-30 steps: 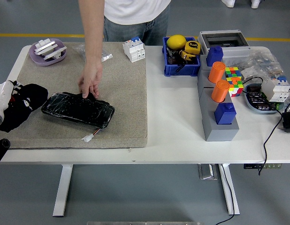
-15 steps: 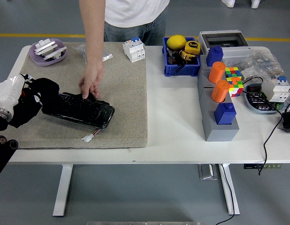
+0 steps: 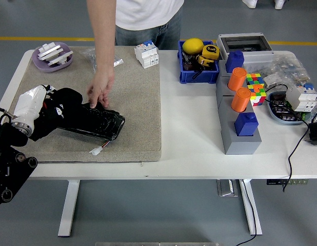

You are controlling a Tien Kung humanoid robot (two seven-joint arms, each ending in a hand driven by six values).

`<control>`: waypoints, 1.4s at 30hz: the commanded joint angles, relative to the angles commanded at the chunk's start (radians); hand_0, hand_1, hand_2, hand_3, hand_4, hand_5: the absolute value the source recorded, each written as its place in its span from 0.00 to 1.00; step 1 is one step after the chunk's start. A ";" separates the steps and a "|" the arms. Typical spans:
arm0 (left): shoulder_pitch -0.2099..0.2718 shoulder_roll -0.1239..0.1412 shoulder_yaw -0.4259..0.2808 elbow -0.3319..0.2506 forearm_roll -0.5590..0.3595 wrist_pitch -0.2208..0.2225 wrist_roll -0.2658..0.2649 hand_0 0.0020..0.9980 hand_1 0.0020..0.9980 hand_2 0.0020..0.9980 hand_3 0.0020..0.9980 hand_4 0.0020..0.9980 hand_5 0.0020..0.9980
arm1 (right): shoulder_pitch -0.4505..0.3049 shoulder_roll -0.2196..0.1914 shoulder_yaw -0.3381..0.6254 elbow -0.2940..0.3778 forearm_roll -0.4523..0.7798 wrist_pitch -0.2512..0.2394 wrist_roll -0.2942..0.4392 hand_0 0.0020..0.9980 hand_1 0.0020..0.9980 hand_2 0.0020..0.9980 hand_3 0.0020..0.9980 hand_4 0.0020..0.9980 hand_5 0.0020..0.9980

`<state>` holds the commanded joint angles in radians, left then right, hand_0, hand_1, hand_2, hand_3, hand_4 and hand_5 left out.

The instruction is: Pick the rag up,wipe the panel,place it on the desk

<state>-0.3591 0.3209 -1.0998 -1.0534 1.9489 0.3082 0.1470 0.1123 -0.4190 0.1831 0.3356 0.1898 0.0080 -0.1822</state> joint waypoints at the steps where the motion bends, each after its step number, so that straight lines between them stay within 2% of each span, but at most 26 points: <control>1: 0.002 -0.003 0.005 -0.007 0.002 0.001 0.002 0.21 0.16 0.55 0.50 0.07 0.00 | 0.000 0.000 -0.002 0.000 0.001 0.000 0.000 0.75 0.65 0.70 0.64 1.00 0.53; 14: 0.043 -0.036 0.140 -0.146 -0.006 0.033 0.046 0.22 0.16 0.55 0.49 0.07 0.00 | 0.001 -0.002 -0.015 -0.006 0.015 0.006 -0.003 0.75 0.65 0.70 0.64 1.00 0.52; 23: 0.051 -0.044 0.213 -0.208 -0.014 0.036 0.063 0.22 0.16 0.55 0.49 0.06 0.00 | 0.000 -0.003 -0.016 -0.007 0.016 0.008 -0.003 0.75 0.65 0.70 0.64 1.00 0.52; 28: 0.058 -0.046 0.225 -0.230 -0.005 0.037 0.079 0.22 0.16 0.55 0.49 0.06 0.00 | 0.000 -0.003 -0.019 -0.008 0.019 0.008 -0.004 0.75 0.65 0.70 0.64 1.00 0.52; 33: 0.060 -0.043 0.212 -0.235 0.005 0.047 0.088 0.22 0.16 0.55 0.49 0.06 0.00 | 0.001 -0.003 -0.018 -0.007 0.018 0.009 -0.004 0.75 0.65 0.70 0.64 1.00 0.52; 36: 0.059 -0.041 0.196 -0.217 0.008 0.053 0.090 0.22 0.16 0.55 0.49 0.06 0.00 | 0.001 -0.003 -0.018 -0.007 0.018 0.009 -0.004 0.75 0.65 0.70 0.64 1.00 0.52; 42: 0.057 -0.019 0.174 -0.176 0.011 0.077 0.108 0.21 0.16 0.54 0.49 0.06 0.00 | 0.002 -0.004 -0.017 -0.008 0.019 0.010 -0.005 0.75 0.65 0.70 0.64 1.00 0.52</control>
<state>-0.3022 0.3015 -0.9263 -1.2293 1.9601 0.3856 0.2545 0.1142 -0.4228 0.1661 0.3281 0.2084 0.0176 -0.1868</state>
